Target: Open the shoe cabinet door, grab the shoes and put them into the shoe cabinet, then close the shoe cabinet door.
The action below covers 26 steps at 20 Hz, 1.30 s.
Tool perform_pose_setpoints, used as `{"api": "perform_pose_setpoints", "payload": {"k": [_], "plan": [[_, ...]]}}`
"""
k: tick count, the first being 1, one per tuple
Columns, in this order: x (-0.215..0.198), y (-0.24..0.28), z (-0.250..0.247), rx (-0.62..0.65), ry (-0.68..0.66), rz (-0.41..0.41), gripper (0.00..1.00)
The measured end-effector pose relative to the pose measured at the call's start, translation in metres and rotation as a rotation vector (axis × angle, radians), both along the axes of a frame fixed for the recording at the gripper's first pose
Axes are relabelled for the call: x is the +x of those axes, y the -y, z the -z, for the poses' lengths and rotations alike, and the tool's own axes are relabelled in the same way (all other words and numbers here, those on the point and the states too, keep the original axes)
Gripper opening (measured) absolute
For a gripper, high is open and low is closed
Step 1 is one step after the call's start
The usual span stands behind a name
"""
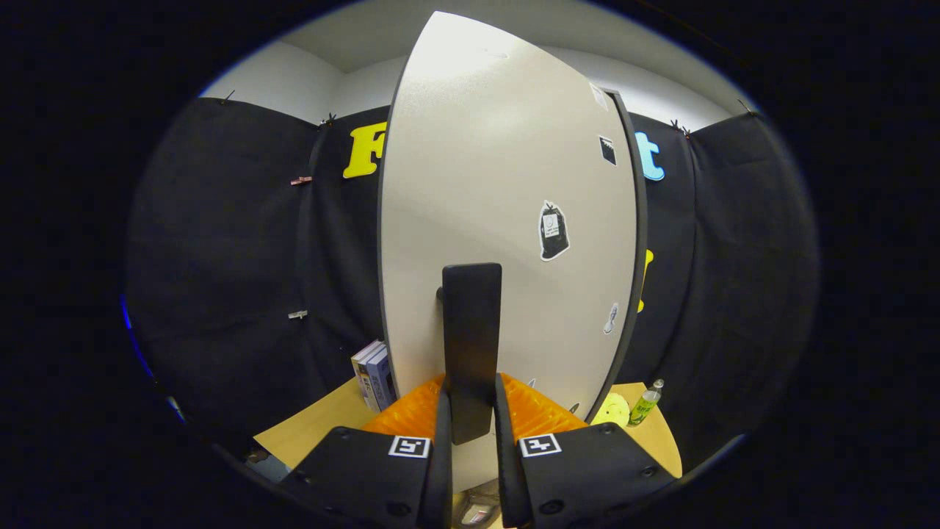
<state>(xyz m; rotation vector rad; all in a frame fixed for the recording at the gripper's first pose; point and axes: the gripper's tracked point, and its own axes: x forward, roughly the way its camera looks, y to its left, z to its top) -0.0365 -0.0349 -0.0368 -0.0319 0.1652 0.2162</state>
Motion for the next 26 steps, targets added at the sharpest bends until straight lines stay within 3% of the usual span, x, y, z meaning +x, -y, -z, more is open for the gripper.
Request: {"api": "perform_pose_setpoints", "payload": {"k": [5, 26], "plan": [[-0.036, 0.045, 0.0, 0.013, -0.007, 0.041, 0.29], [-0.094, 0.138, -0.032, 0.037, 0.05, 0.186, 0.28]]}}
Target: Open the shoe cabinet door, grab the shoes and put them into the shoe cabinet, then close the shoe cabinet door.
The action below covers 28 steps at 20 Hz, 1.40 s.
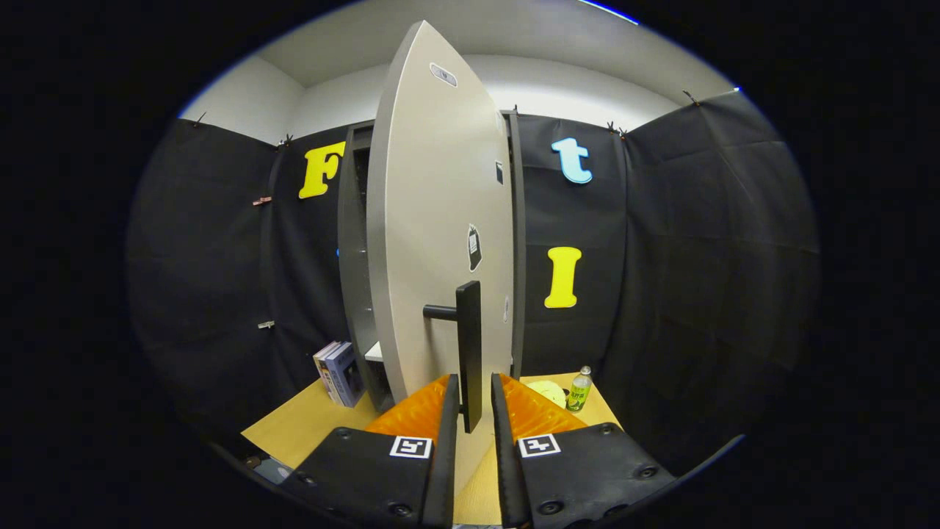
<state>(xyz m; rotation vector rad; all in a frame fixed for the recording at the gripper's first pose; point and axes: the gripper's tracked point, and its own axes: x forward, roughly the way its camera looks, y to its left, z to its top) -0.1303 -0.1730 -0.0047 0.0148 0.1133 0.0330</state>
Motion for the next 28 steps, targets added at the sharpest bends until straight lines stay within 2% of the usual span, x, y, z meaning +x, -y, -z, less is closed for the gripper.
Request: {"api": "perform_pose_setpoints", "payload": {"k": [6, 11, 16, 21, 28], "plan": [[-0.031, 0.014, -0.02, -0.02, 0.071, 0.033, 0.28], [-0.039, 0.004, -0.002, -0.024, 0.046, 0.002, 0.28], [-0.037, -0.037, 0.039, -0.043, 0.023, -0.09, 0.28], [-0.019, -0.074, 0.102, -0.053, -0.037, -0.148, 0.28], [0.021, -0.105, 0.204, -0.043, -0.179, -0.119, 0.28]]}}
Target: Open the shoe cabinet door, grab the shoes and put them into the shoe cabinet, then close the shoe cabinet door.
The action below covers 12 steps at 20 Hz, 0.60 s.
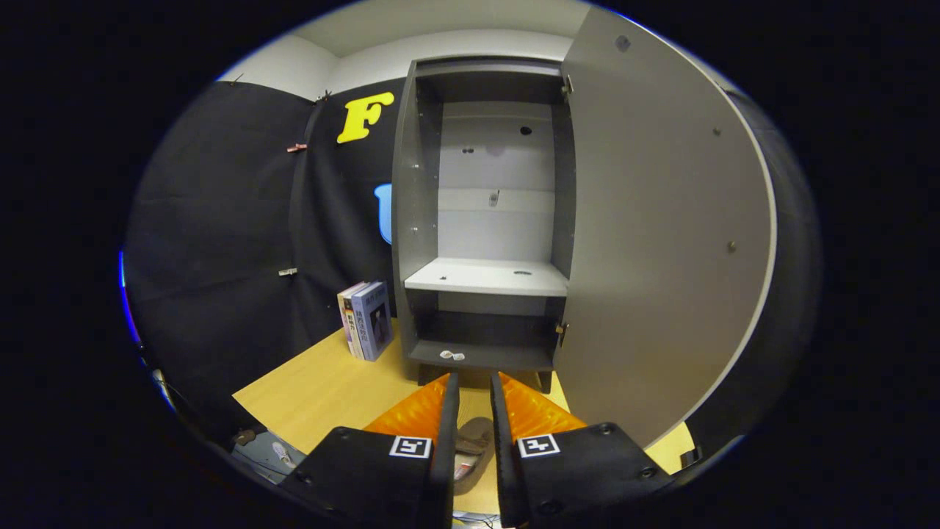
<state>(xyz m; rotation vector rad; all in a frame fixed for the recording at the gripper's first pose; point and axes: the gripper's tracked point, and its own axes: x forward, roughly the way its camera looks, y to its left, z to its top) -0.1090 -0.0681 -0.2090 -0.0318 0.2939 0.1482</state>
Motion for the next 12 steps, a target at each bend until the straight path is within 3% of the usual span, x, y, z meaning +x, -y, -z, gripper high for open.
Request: {"api": "perform_pose_setpoints", "payload": {"k": [12], "plan": [[0.012, -0.017, 0.179, 0.02, -0.305, 0.137, 0.28]]}}
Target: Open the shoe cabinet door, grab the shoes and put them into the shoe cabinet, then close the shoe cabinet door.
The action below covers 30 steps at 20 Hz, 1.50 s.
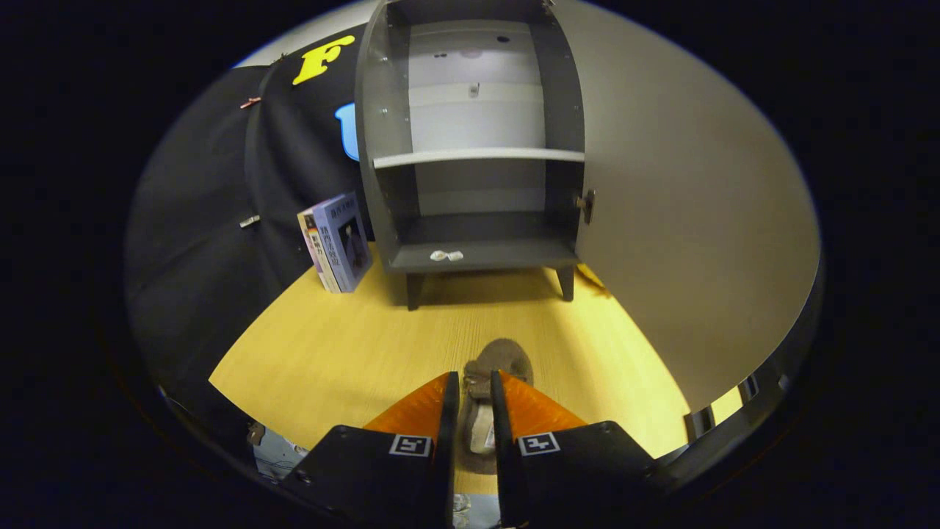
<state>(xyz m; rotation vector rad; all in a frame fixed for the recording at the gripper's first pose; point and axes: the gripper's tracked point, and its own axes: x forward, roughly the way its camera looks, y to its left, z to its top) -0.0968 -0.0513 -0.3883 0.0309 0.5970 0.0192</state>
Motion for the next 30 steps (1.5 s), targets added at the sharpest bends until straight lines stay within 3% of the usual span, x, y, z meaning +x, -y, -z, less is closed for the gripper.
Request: {"api": "perform_pose_setpoints", "payload": {"k": [12, 30], "plan": [[0.018, -0.006, 0.109, -0.022, -0.192, 0.065, 0.28], [0.093, 0.006, 0.15, -0.127, -0.217, 0.099, 0.28]]}}
